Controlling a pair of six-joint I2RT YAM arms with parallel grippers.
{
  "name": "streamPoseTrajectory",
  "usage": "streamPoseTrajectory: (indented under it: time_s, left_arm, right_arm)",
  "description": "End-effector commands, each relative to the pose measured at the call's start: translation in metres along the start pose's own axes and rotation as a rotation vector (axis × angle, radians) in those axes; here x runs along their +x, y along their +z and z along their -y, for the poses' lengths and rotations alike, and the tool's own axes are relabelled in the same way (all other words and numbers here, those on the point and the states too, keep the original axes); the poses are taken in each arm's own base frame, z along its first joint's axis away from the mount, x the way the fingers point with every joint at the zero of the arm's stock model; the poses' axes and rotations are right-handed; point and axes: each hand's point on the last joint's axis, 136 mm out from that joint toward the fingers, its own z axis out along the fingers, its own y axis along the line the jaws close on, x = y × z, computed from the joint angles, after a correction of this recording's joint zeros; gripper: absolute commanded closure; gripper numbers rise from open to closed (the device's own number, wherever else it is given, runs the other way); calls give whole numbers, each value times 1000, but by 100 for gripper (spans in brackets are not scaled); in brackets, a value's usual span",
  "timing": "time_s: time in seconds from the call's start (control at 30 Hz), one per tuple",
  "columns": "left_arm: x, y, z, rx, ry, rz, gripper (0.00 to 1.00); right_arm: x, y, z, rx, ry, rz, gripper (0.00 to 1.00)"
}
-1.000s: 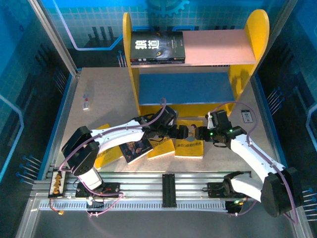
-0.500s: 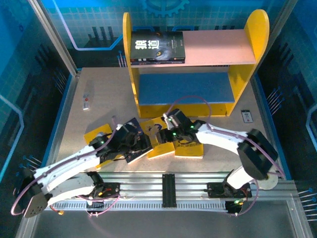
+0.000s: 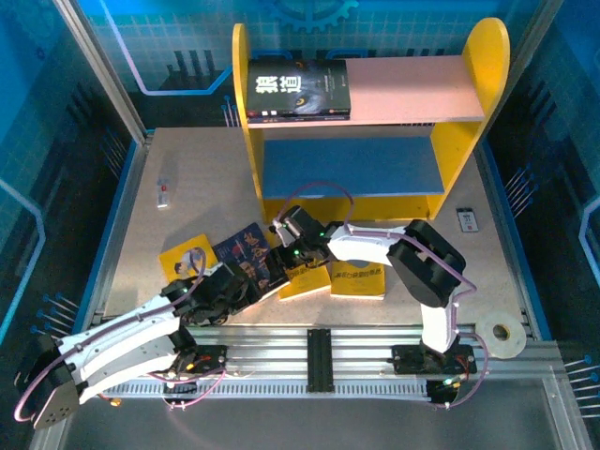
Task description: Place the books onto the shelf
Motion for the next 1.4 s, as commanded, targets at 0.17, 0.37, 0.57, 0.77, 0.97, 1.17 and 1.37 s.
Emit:
streamPoseTrajectory:
  time_s: [0.17,0.37,0.57,0.77,0.97,1.17,1.37]
  left_arm:
    - [-1,13,10,55,-38,-23,5]
    - [-2,22,19,83,-37,-47,5]
    - [-6,30,31,99,-16,-54,4]
    - [-22,23,57,181,4,-12,5]
    - [-45,-2,87,299,21,59,5]
    - [-60,-16,101,354,28,82,5]
    - [-65,-18,97,326,34,98,6]
  right_arm:
    - [30,21,9,-16,9,-121,62]
    - [51,19,26,-29,72,-152,73]
    - [65,16,29,-33,75,-173,74]
    - [67,16,24,-78,83,-167,76]
    - [71,15,21,-104,99,-157,76]
    - [76,12,21,-110,101,-158,76]
    - [76,11,21,-113,95,-156,75]
